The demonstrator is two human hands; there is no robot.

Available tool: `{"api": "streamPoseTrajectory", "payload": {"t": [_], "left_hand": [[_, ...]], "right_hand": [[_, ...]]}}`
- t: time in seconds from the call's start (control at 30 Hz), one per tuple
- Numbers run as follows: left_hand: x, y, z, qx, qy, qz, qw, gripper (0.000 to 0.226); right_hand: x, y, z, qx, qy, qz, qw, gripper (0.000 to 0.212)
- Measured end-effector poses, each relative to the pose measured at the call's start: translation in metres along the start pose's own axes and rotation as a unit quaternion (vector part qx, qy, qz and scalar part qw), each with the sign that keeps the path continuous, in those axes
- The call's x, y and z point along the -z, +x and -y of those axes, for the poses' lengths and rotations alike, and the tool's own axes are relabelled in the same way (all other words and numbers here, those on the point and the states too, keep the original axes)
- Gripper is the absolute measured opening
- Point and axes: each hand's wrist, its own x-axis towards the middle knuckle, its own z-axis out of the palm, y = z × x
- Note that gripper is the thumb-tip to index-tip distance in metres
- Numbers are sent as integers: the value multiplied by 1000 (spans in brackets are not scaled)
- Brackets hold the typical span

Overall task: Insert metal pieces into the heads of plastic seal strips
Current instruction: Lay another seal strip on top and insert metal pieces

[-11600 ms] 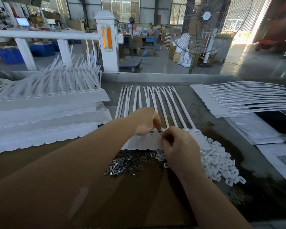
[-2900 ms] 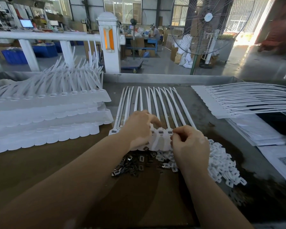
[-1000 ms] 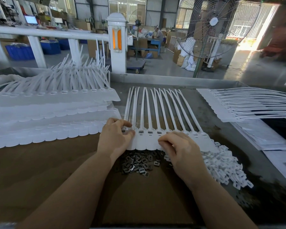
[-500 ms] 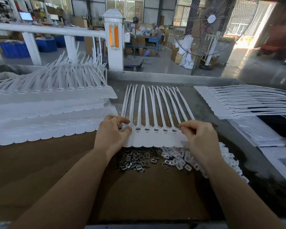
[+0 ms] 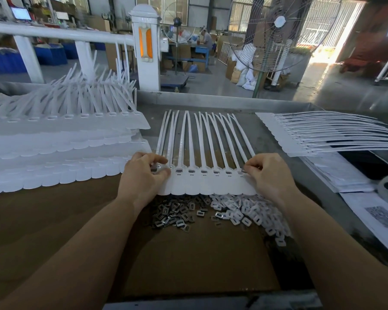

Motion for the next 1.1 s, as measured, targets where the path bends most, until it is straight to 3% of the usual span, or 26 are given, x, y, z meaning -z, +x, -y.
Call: {"api": "streamPoseTrajectory", "payload": {"t": [0.4,0.67,0.93,1.1], "left_hand": [[0,0,0,0,-7,1,1000,14],[1,0,0,-5,-8,5,1000,13],[1,0,0,-7,-6,8,1000,12],[1,0,-1,-4,2,9,1000,11]], "right_hand": [[1,6,6,16,-48,47,998,13],[1,-4,9,29,-30,-39,998,15],[-25,-48,35,147,21,-73,986,16],[-21,-42,24,65,-15,-115,991,27]]}}
